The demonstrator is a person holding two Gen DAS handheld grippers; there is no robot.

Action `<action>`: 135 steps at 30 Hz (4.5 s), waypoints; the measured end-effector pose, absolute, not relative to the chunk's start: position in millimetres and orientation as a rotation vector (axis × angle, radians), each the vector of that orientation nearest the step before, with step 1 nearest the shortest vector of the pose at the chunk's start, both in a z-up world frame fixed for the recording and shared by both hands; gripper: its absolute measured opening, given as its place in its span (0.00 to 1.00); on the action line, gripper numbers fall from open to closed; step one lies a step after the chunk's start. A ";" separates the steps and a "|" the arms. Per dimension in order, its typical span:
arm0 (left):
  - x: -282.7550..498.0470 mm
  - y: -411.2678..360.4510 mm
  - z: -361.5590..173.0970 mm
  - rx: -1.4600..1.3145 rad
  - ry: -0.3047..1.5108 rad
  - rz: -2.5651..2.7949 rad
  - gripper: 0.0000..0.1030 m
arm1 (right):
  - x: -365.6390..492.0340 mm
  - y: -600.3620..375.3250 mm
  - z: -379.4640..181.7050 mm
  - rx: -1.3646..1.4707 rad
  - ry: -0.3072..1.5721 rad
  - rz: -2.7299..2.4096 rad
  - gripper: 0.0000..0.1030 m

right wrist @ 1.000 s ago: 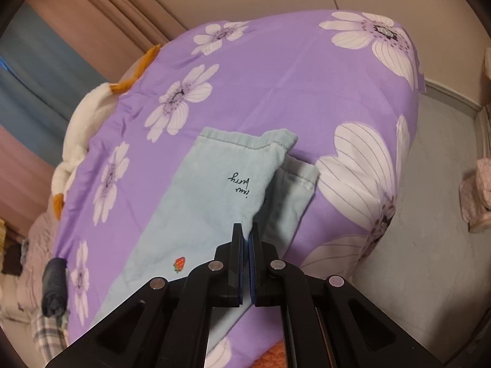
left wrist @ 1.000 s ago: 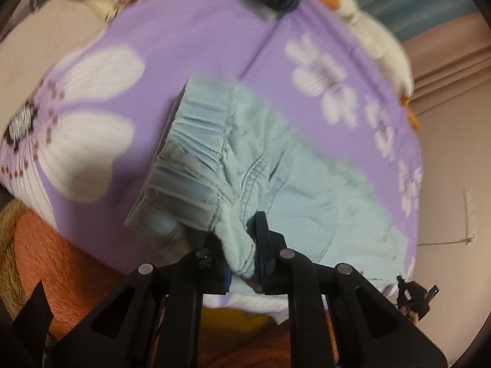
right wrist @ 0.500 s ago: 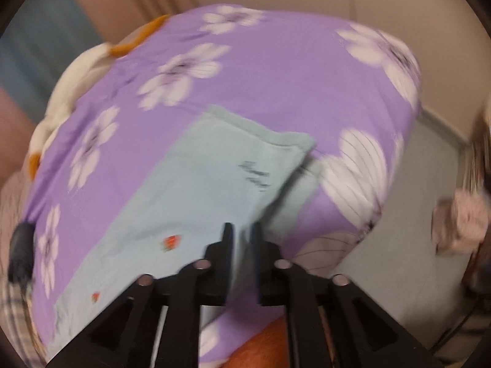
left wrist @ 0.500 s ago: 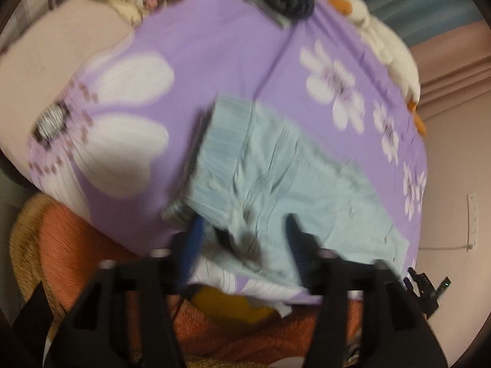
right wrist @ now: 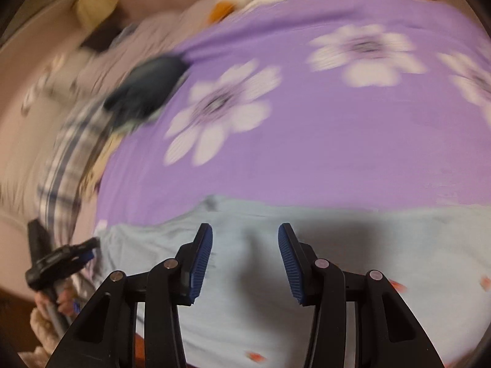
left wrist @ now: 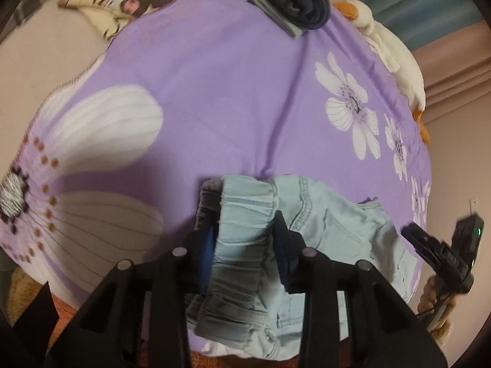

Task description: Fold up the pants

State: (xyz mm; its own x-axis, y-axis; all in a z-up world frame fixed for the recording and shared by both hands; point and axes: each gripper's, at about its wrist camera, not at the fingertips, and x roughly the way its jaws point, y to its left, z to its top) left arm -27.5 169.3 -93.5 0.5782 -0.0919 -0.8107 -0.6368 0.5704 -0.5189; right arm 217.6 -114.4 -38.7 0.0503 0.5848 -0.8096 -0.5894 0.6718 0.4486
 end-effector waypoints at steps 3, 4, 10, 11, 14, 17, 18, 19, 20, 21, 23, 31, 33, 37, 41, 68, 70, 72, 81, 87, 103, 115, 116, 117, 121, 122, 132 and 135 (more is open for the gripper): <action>-35.7 166.6 -88.8 -0.915 0.913 0.375 0.33 | 214.2 -78.1 -53.4 -0.082 1.271 0.923 0.46; -37.8 166.3 -87.7 -0.907 0.914 0.373 0.33 | 214.6 -66.4 -60.7 -0.118 1.283 0.926 0.46; -43.7 164.5 -84.9 -0.877 0.914 0.386 0.33 | 211.1 -51.6 -72.9 -0.235 1.295 0.952 0.26; -43.2 163.2 -82.6 -0.866 0.914 0.395 0.32 | 211.3 -51.3 -71.3 -0.215 1.306 0.969 0.09; -40.0 160.7 -80.8 -0.834 0.925 0.418 0.33 | 214.5 -54.4 -57.3 -0.161 1.252 0.955 0.06; -38.1 161.0 -83.6 -0.821 0.940 0.427 0.33 | 217.9 -46.5 -58.7 -0.146 1.253 0.936 0.06; -36.9 161.4 -86.0 -0.817 0.946 0.433 0.35 | 218.1 -42.8 -65.8 -0.162 1.261 0.921 0.06; -35.4 161.5 -88.7 -0.815 0.950 0.440 0.35 | 217.5 -38.6 -76.8 -0.190 1.274 0.906 0.06; -34.1 161.7 -90.4 -0.819 0.951 0.447 0.36 | 219.5 -38.3 -82.5 -0.195 1.280 0.894 0.06; -35.0 161.8 -90.6 -0.823 0.950 0.449 0.36 | 220.1 -39.1 -86.2 -0.184 1.273 0.886 0.06; -38.2 161.0 -86.8 -0.820 0.956 0.449 0.35 | 220.3 -41.5 -85.4 -0.172 1.264 0.884 0.06; -54.6 149.7 -87.6 -0.810 0.931 0.463 0.20 | 224.5 -48.7 -86.2 -0.131 1.276 0.883 0.05; -50.7 151.2 -90.8 -0.811 0.942 0.477 0.22 | 224.2 -43.8 -89.3 -0.121 1.273 0.883 0.05; -48.6 149.8 -84.2 -0.801 0.957 0.487 0.24 | 225.0 -48.2 -88.2 -0.086 1.259 0.880 0.05; -48.9 145.8 -54.9 -0.776 0.941 0.484 0.37 | 228.7 -64.5 -77.0 -0.041 1.242 0.859 0.30; 168.2 44.3 -95.0 -0.657 1.071 0.124 0.37 | 352.9 -449.2 -67.5 0.309 1.067 -0.002 0.62; 168.8 45.5 -95.2 -0.657 1.070 0.126 0.37 | 358.1 -445.6 -76.1 0.317 1.094 0.038 0.62; 169.6 45.2 -95.5 -0.651 1.069 0.125 0.38 | 360.7 -443.4 -85.0 0.308 1.117 0.042 0.44; 178.2 39.1 -94.7 -0.608 1.078 0.150 0.39 | 352.1 -458.6 -82.2 0.347 1.040 -0.019 0.16; 170.1 33.6 -87.0 -0.589 1.091 0.158 0.39 | 352.1 -454.7 -89.1 0.297 1.063 -0.006 0.22; 111.7 -40.2 -90.7 -0.572 1.208 -0.073 0.44 | 254.1 -516.0 -81.3 0.421 1.069 -0.075 0.24; 104.7 -35.7 -96.0 -0.624 1.214 -0.075 0.44 | 246.5 -523.1 -96.7 0.458 1.041 -0.148 0.08; 105.0 -35.9 -95.9 -0.623 1.214 -0.077 0.44 | 245.5 -522.0 -96.2 0.460 1.041 -0.151 0.08; 105.6 -35.6 -96.0 -0.628 1.214 -0.077 0.44 | 245.8 -522.1 -96.6 0.461 1.042 -0.154 0.08; 100.1 -32.4 -95.4 -0.650 1.211 -0.076 0.44 | 246.5 -521.0 -98.3 0.459 1.039 -0.158 0.08; 99.8 -32.5 -95.3 -0.652 1.210 -0.077 0.44 | 247.8 -521.5 -100.3 0.459 1.040 -0.158 0.08; 95.1 -33.2 -92.4 -0.659 1.247 -0.081 0.45 | 240.5 -519.9 -99.9 0.468 1.020 -0.164 0.08; 92.7 -36.8 -91.1 -0.651 1.256 -0.095 0.50 | 238.4 -519.1 -99.8 0.464 1.011 -0.167 0.08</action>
State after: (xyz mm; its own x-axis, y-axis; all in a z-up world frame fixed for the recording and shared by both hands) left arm 92.7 -36.8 -91.1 0.3307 -0.4111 -0.8495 -0.2789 0.8174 -0.5041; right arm 238.4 -519.1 -99.8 0.5280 0.0770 -0.8458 0.3445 0.8908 0.2962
